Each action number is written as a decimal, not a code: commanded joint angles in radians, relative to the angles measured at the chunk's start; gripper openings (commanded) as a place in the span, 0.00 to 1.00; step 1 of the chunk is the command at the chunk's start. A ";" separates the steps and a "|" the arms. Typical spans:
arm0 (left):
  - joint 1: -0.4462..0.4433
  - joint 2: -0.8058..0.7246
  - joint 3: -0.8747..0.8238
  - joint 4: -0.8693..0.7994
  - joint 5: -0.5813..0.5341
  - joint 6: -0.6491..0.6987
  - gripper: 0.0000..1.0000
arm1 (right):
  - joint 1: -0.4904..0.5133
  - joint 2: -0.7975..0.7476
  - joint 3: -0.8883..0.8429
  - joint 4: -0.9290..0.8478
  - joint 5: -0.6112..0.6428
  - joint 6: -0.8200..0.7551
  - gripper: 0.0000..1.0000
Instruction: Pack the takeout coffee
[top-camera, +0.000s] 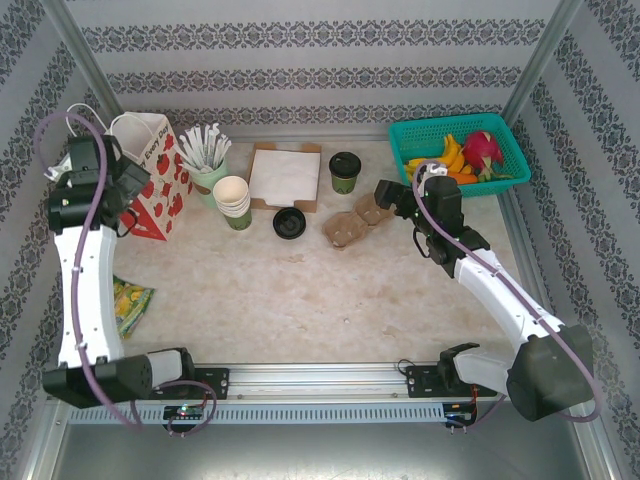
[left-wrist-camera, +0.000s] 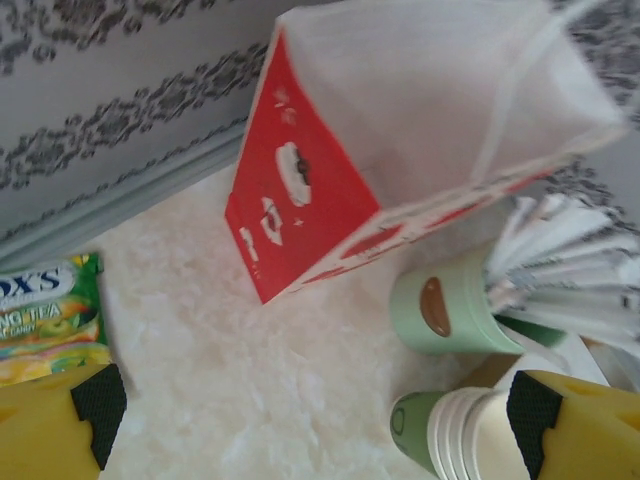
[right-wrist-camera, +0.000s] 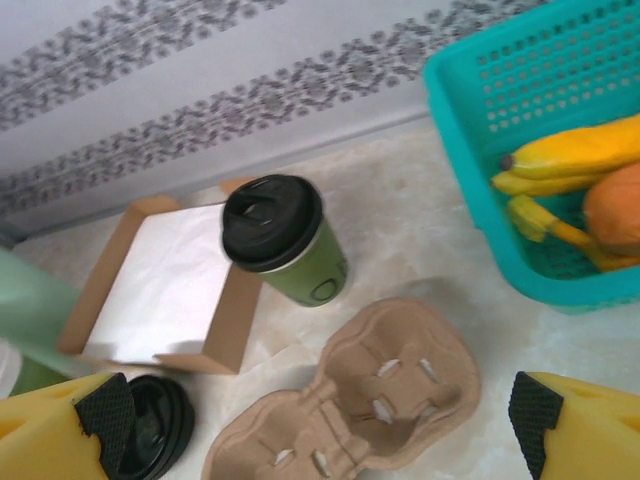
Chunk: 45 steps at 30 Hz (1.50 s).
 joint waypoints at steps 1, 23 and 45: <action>0.103 0.059 0.022 0.010 0.137 -0.078 1.00 | -0.002 -0.022 -0.008 0.037 -0.167 -0.118 0.98; 0.204 0.502 0.306 -0.076 0.159 -0.144 0.80 | 0.074 -0.089 -0.038 0.007 -0.198 -0.274 0.98; 0.218 0.243 0.157 -0.140 0.152 -0.041 0.00 | 0.079 -0.075 -0.035 -0.009 -0.176 -0.300 0.98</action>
